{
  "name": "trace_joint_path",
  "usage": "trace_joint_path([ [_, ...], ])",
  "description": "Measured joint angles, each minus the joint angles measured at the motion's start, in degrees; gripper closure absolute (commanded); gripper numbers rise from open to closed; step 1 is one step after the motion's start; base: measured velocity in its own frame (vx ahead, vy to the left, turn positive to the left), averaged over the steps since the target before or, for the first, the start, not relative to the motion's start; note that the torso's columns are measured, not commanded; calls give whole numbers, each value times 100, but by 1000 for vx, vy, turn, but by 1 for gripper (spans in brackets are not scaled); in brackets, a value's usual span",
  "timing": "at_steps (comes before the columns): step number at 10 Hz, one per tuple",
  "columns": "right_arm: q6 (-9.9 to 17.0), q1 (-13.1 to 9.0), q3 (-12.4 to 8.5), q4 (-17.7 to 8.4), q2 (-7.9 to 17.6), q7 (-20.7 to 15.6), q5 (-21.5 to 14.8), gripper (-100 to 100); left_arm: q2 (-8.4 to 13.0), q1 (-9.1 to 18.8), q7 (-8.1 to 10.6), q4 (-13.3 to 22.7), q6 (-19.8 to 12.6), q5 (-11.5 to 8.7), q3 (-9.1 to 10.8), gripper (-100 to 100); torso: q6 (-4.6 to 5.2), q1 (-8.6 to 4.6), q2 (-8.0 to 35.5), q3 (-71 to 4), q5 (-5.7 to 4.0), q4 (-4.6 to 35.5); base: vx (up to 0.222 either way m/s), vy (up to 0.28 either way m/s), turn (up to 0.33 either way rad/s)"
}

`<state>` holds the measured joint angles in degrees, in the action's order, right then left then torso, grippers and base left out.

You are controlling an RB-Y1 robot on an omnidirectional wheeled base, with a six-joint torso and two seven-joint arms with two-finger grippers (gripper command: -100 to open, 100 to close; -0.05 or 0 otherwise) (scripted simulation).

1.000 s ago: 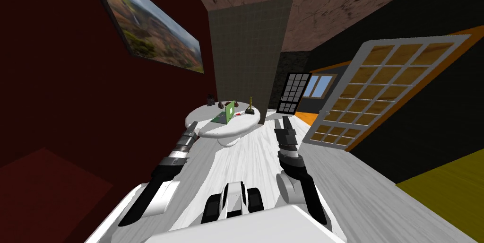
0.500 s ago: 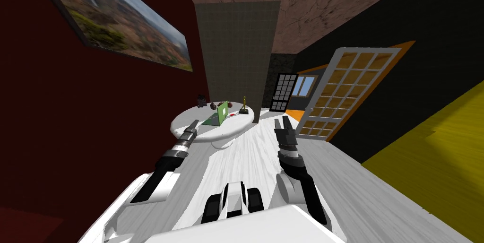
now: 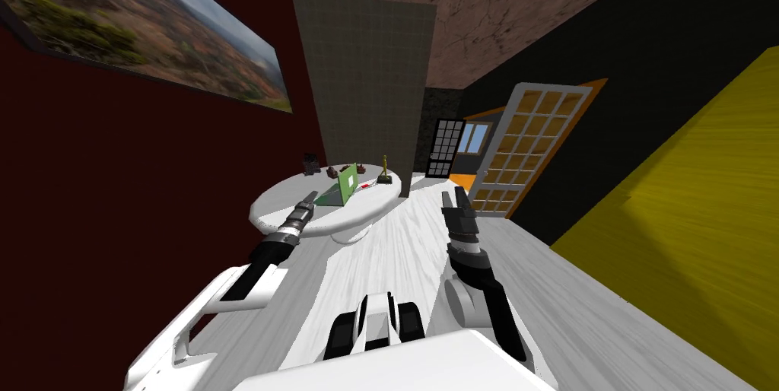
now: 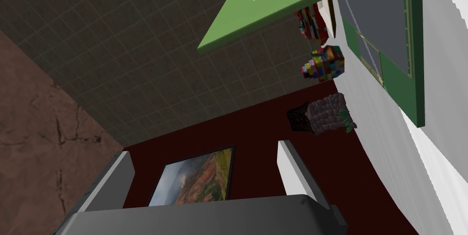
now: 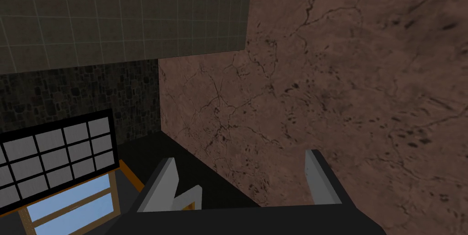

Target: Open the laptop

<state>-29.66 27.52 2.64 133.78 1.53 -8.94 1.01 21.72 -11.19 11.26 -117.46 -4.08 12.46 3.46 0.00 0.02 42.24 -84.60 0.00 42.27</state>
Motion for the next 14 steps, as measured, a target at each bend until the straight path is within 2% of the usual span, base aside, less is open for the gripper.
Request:
trace_joint_path([
  [2, 0, 0, 0, 0, 0, 0, 0, 0, 69, 116, 28, 46, -288, 62, 12, -100, 1, 1, 9, 5, 1, 3, 24, -12, -167],
  [3, 0, 0, 0, 0, 0, 0, 0, 0, 169, 239, 66, 171, -430, 86, 53, -100, 2, -4, 6, 4, -1, 2, 21, -12, -88],
  [8, 0, 0, 0, 0, 0, 0, 0, 0, 487, 509, 200, 348, -1032, 178, 163, -100, 1, -2, 6, 4, 0, 2, 24, -12, -131],
  [10, 0, 0, 0, 0, 0, 0, 0, 0, 718, 702, 280, 440, -1385, 198, 223, -100, 2, -4, 3, 2, -1, 1, 29, -16, -192],
  [14, 0, 1, -1, 0, 0, 0, 0, 0, 967, 981, 392, 670, -1923, 321, 318, -100, -3, 2, 9, 6, 1, 2, 28, -9, -112],
])
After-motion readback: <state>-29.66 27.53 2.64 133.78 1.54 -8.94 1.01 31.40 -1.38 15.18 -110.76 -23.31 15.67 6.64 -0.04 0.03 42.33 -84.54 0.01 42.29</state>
